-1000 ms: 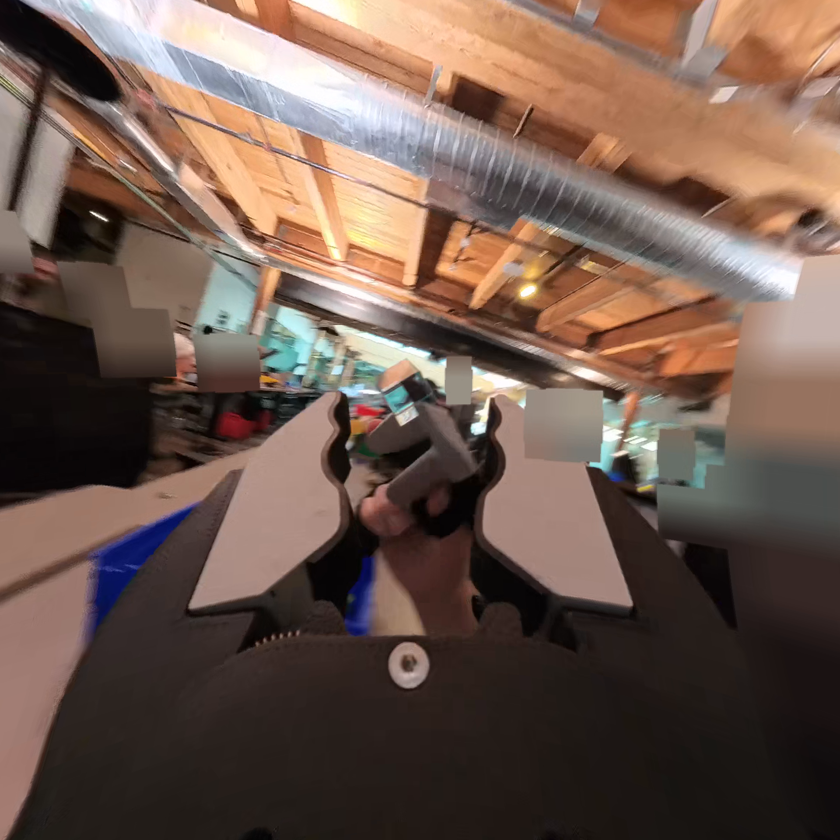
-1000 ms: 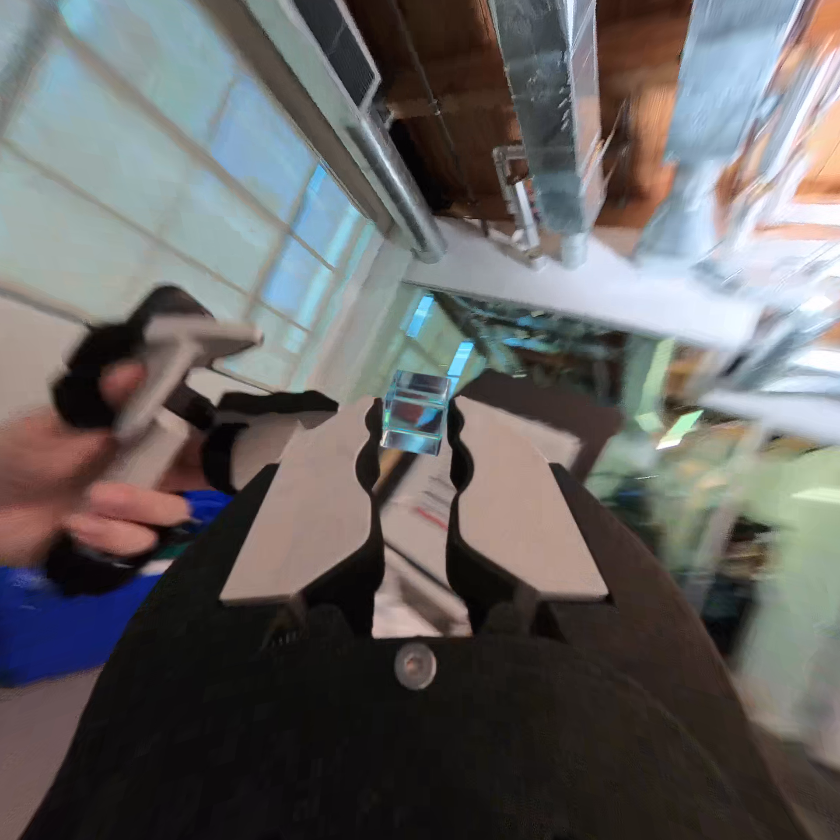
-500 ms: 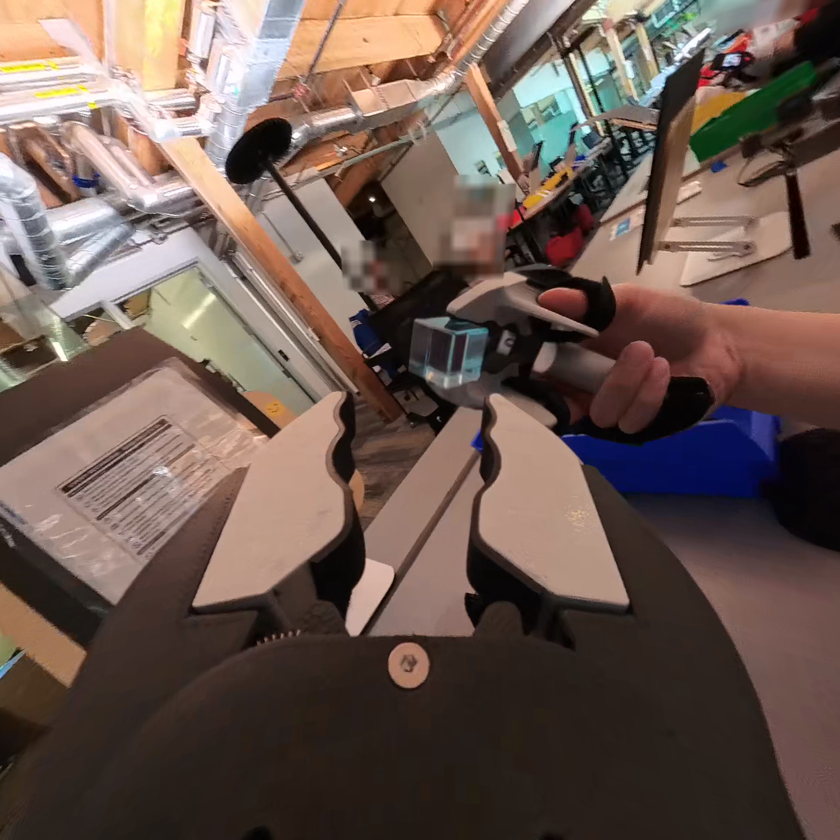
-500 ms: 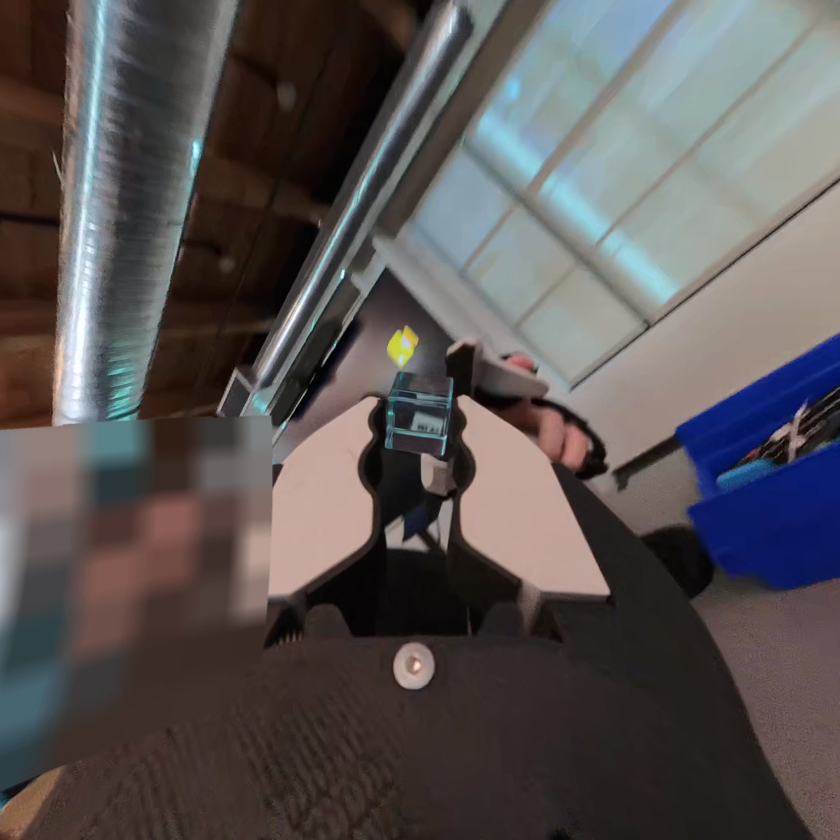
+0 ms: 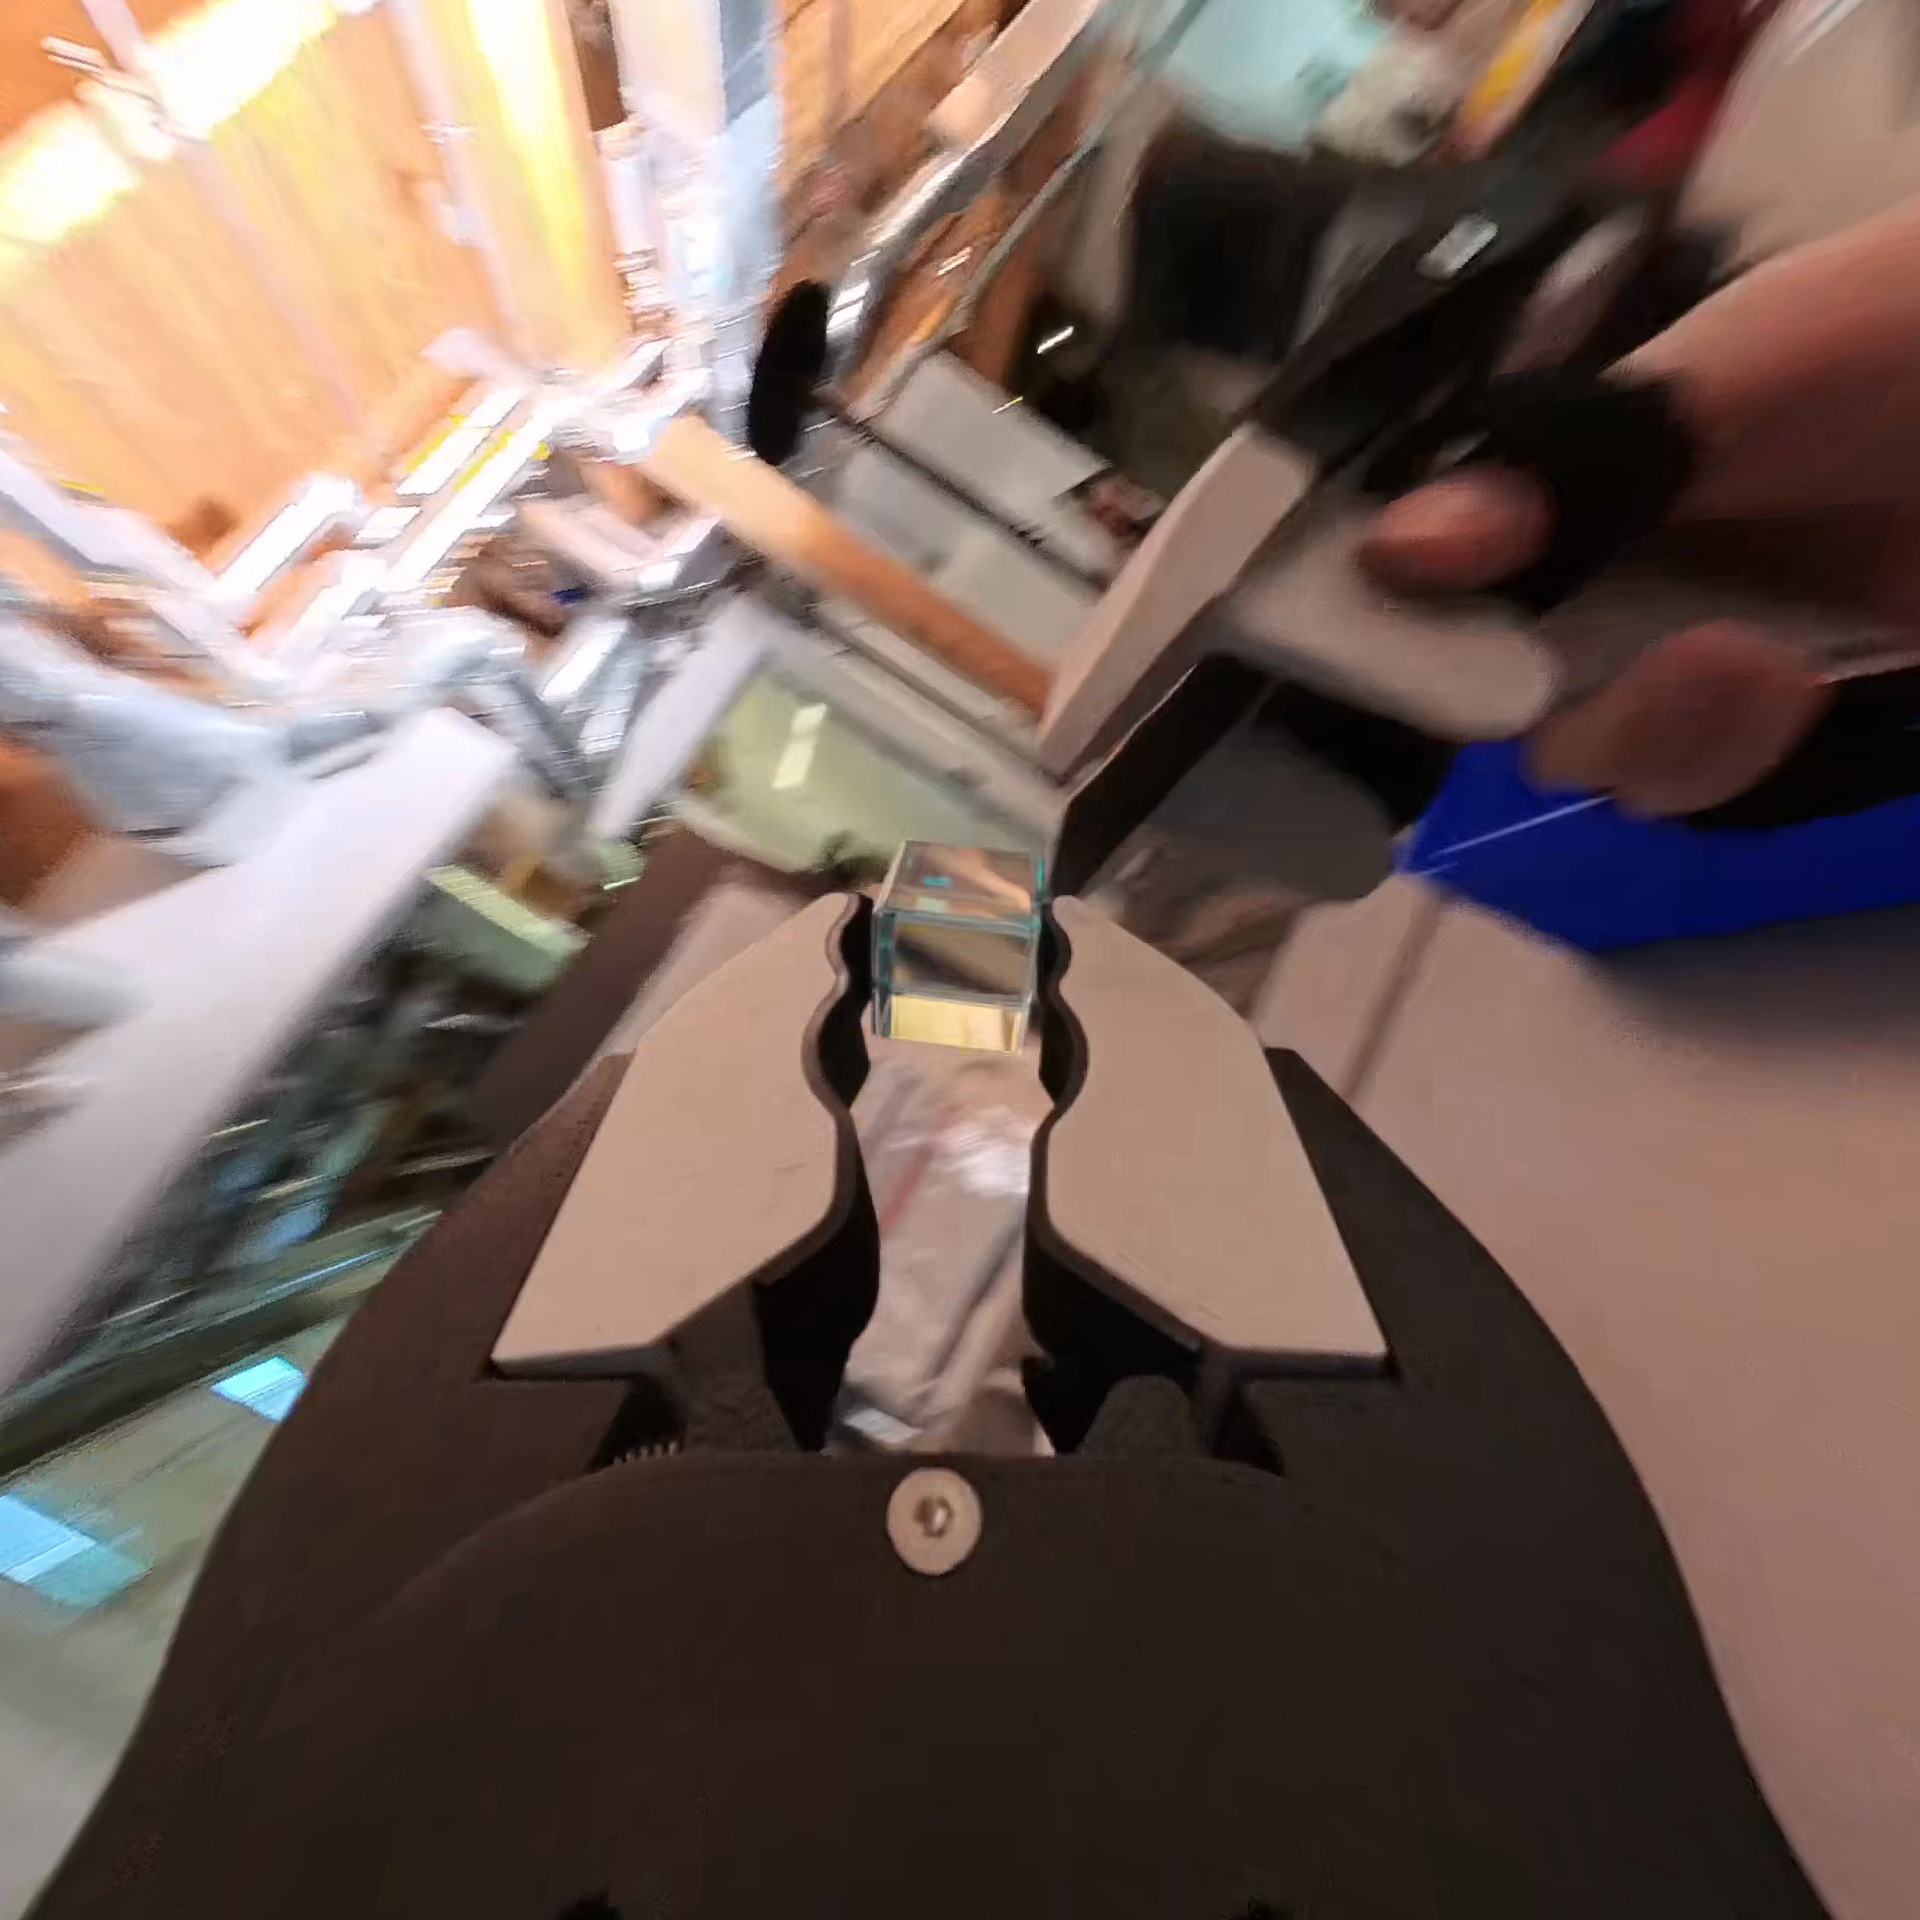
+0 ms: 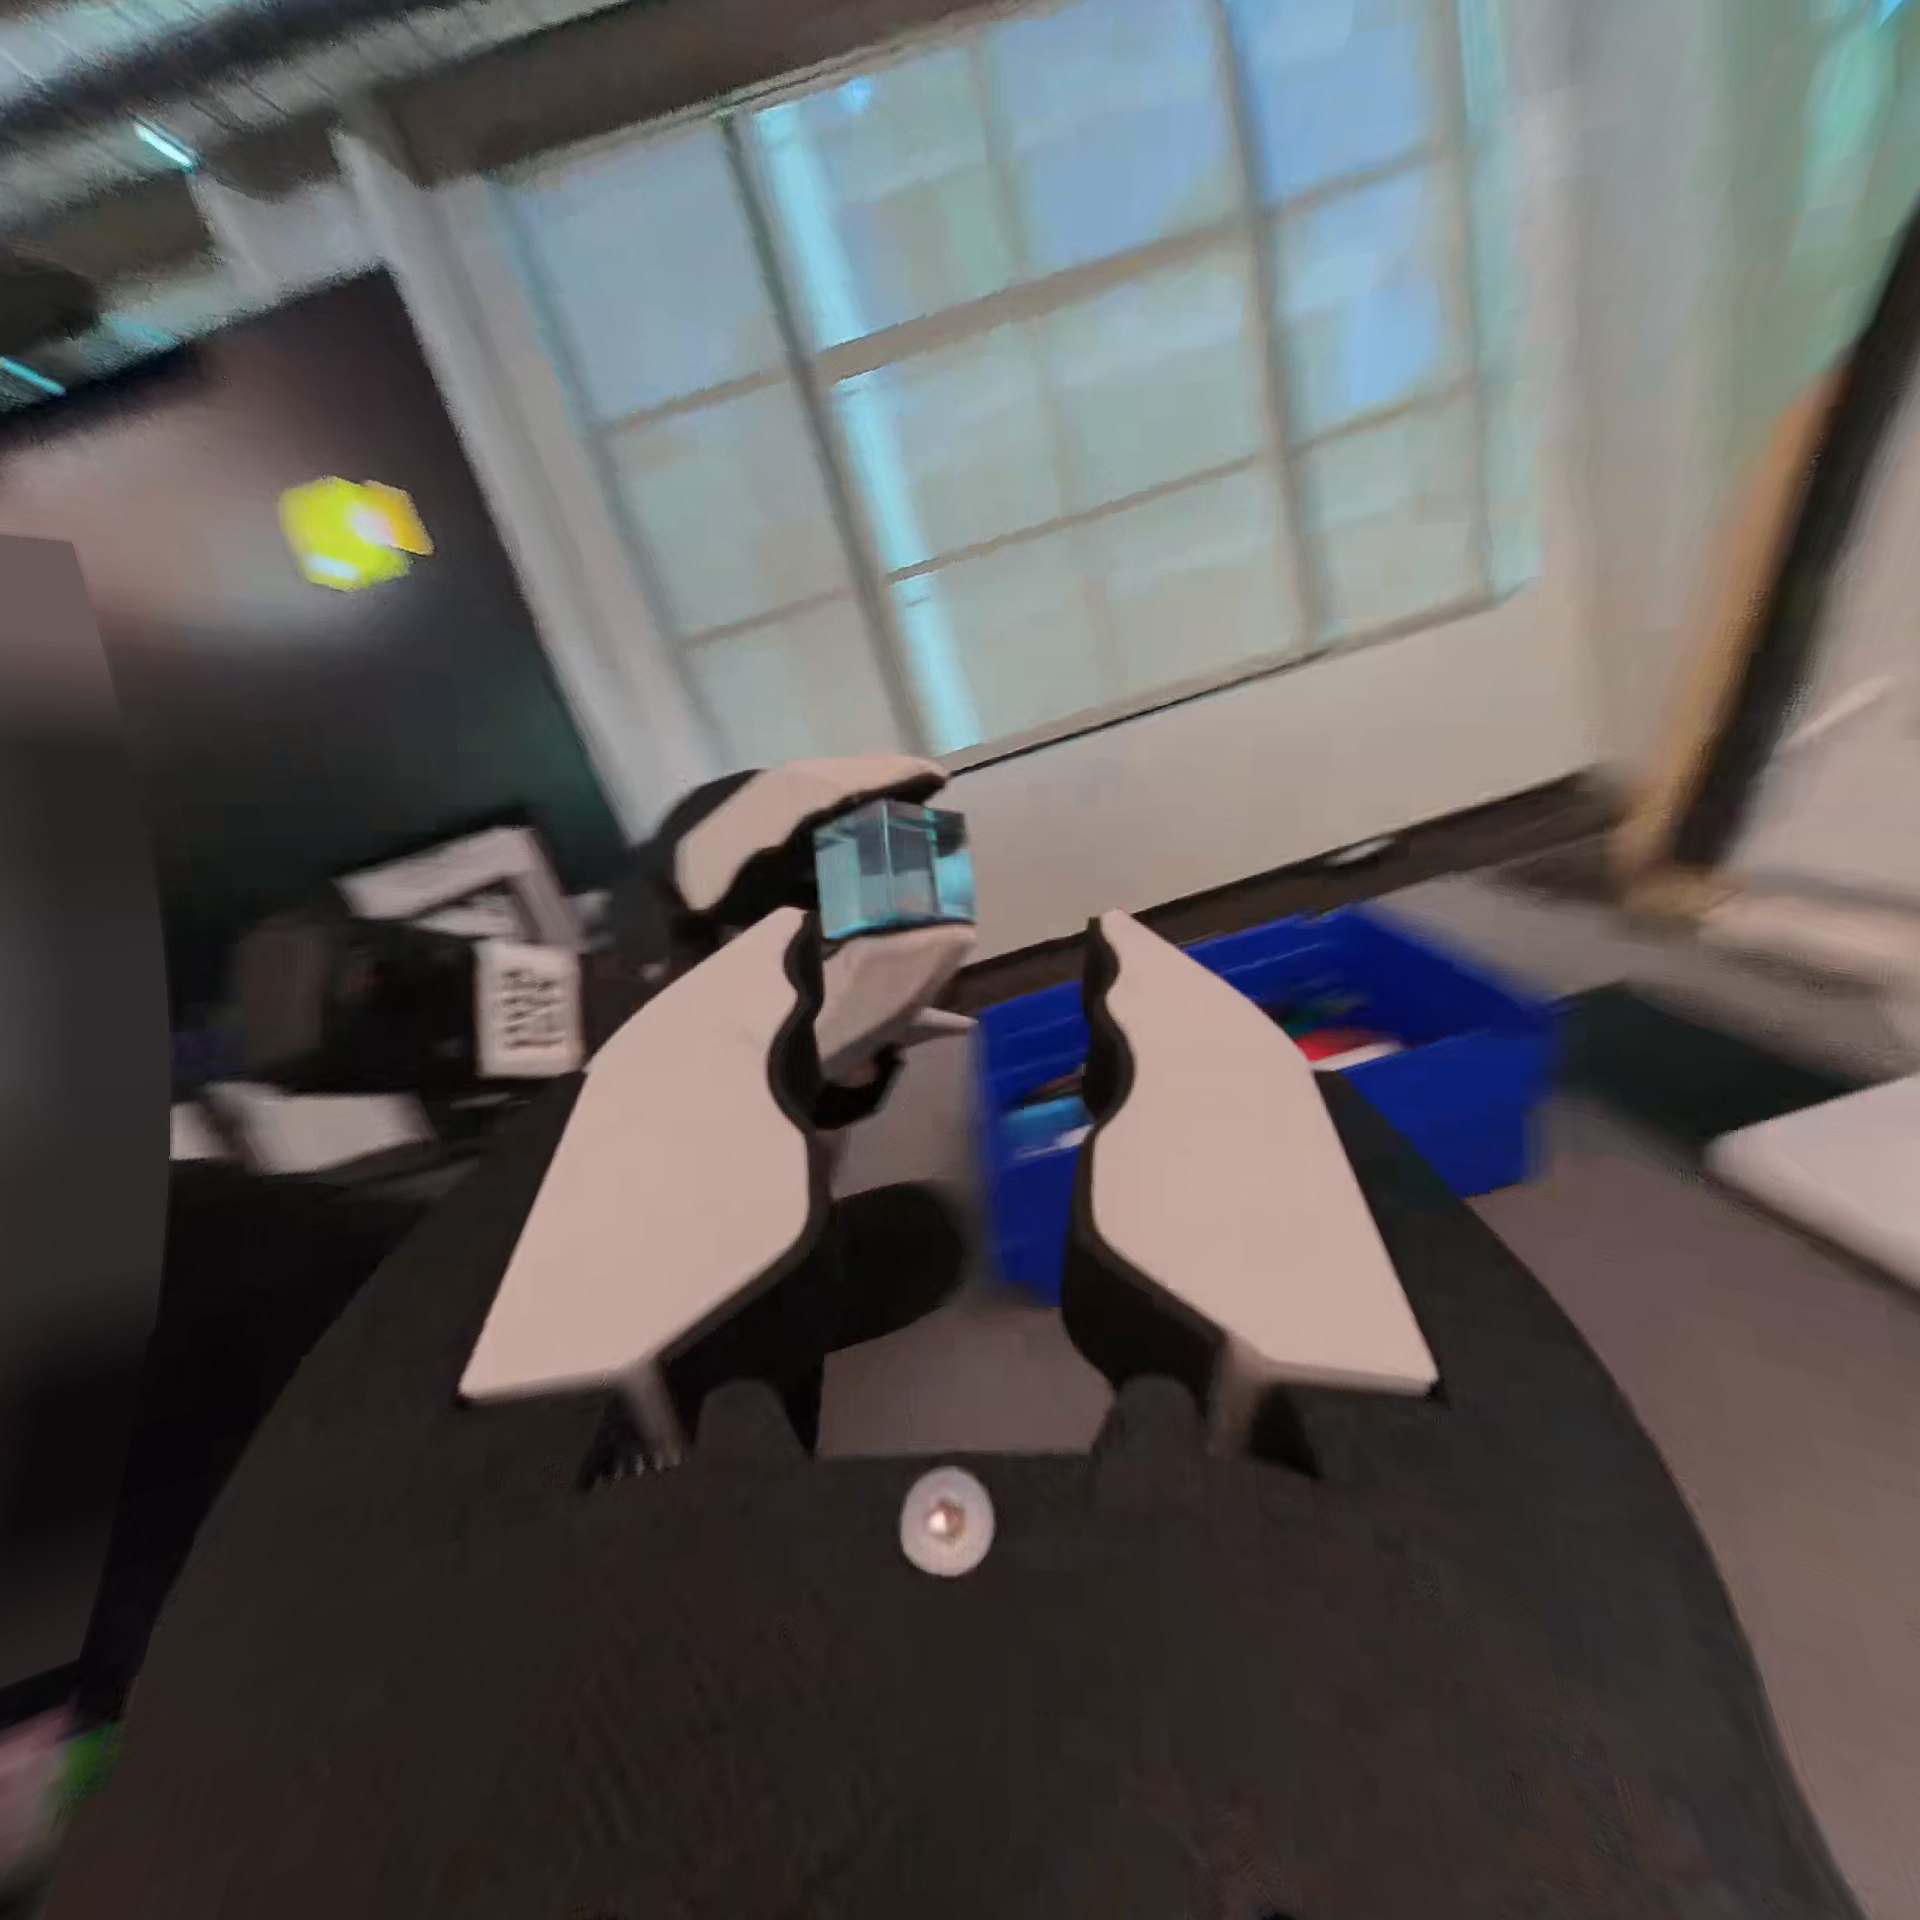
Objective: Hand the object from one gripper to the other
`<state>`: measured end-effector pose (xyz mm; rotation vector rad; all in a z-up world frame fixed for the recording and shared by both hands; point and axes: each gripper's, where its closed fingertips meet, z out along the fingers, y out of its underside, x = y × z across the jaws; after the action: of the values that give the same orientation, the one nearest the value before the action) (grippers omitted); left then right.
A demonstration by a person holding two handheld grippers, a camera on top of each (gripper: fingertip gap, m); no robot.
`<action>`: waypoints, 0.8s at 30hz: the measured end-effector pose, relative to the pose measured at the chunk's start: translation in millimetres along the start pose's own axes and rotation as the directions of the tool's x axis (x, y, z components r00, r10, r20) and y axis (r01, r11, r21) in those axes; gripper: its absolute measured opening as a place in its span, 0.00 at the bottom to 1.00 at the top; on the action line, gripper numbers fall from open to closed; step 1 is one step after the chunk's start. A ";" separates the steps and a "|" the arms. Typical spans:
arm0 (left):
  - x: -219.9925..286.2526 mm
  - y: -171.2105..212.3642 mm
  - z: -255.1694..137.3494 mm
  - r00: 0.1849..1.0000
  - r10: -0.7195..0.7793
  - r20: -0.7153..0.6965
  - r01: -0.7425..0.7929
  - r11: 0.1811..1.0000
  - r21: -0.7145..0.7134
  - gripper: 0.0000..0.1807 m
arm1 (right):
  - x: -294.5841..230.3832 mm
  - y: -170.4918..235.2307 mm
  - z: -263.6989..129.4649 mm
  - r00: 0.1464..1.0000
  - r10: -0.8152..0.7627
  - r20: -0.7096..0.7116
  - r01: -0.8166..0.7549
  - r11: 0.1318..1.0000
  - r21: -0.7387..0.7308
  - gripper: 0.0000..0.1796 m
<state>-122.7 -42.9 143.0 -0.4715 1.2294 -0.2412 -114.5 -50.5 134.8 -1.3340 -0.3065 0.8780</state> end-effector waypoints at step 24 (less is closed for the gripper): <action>2.3 -23.4 -0.5 0.948 0.197 0.250 -0.213 0.976 0.037 0.24 | 8.0 -34.2 -30.6 0.473 -0.762 -0.441 0.617 0.645 -0.452 0.16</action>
<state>-120.7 -64.6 151.9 -0.3045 1.0158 -0.0417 -76.4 -66.0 156.5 -1.4472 -0.4142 -0.3281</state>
